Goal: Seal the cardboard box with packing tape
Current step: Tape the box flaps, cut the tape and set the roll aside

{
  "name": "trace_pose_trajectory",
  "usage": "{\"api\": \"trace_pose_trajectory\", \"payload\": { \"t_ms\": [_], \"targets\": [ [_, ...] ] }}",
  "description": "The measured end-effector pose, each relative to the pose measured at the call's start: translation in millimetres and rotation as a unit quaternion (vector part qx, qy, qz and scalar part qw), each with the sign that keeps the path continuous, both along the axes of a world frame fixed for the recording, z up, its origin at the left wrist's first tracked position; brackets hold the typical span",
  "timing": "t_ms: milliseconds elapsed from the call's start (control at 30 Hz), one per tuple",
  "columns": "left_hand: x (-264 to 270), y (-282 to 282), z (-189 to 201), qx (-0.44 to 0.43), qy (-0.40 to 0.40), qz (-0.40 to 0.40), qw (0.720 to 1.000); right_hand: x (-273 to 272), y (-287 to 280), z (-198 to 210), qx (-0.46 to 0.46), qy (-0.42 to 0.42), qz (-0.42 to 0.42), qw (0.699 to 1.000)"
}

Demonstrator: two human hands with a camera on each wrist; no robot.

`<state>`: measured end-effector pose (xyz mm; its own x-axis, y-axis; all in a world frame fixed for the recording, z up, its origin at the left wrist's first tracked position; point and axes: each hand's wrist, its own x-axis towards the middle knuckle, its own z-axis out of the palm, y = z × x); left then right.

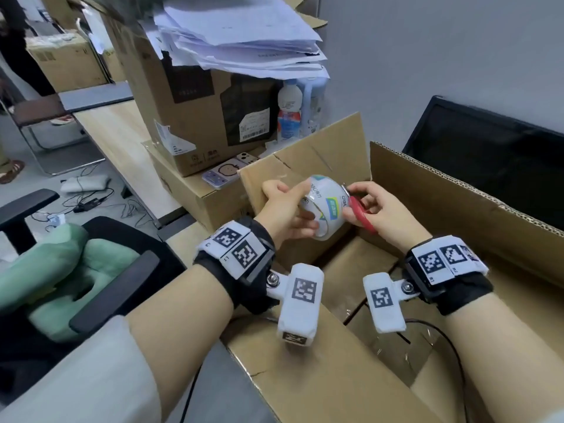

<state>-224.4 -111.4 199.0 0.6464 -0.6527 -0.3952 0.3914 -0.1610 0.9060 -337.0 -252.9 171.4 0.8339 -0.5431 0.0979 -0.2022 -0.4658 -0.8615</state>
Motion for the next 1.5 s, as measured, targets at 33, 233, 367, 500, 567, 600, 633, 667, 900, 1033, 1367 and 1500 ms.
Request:
{"api": "trace_pose_trajectory", "payload": {
  "t_ms": [33,233,367,500,567,600,633,667,900,1033,1367,1500],
  "targets": [
    [-2.0,-2.3,0.3,-0.027,0.016,0.025,0.999,-2.2,-2.1,0.3,-0.008,0.017,0.006,1.000],
    [-13.8,-3.1,-6.3,-0.045,0.031,0.059,0.997,-10.1,-26.5,3.7,-0.151,-0.015,-0.101,0.983],
    [-17.4,6.4,-10.2,-0.052,0.014,0.051,0.997,-0.7,-47.4,-1.1,-0.352,0.014,-0.113,0.929],
    [-20.7,12.9,-7.8,-0.062,0.029,0.023,0.997,9.1,-58.1,-13.2,-0.441,0.037,-0.121,0.889],
    [-21.9,15.3,-7.4,-0.060,0.033,0.003,0.998,11.8,-62.2,-15.0,-0.453,0.031,-0.132,0.881],
    [-21.7,17.0,-6.8,-0.059,0.036,-0.004,0.998,12.5,-64.7,-16.1,-0.454,0.027,-0.139,0.880],
    [-21.1,17.8,-4.8,-0.063,0.038,-0.007,0.997,12.1,-67.9,-15.3,-0.458,0.021,-0.148,0.876],
    [-20.6,18.6,-3.4,-0.068,0.042,-0.006,0.997,11.0,-71.6,-16.0,-0.467,0.014,-0.155,0.871],
    [-20.7,20.8,1.8,-0.069,0.039,-0.014,0.997,12.4,-75.4,-21.9,-0.570,-0.080,-0.178,0.798],
    [-22.4,19.9,2.7,-0.056,0.031,-0.027,0.998,23.9,-75.3,-15.1,-0.642,-0.178,-0.181,0.724],
    [-26.4,21.5,6.9,-0.034,0.050,-0.007,0.998,33.5,-71.7,-2.3,-0.705,-0.260,-0.146,0.643],
    [-24.6,21.9,7.5,-0.027,0.059,0.003,0.998,32.8,-72.4,2.4,-0.720,-0.254,-0.146,0.628]
  ]
}}
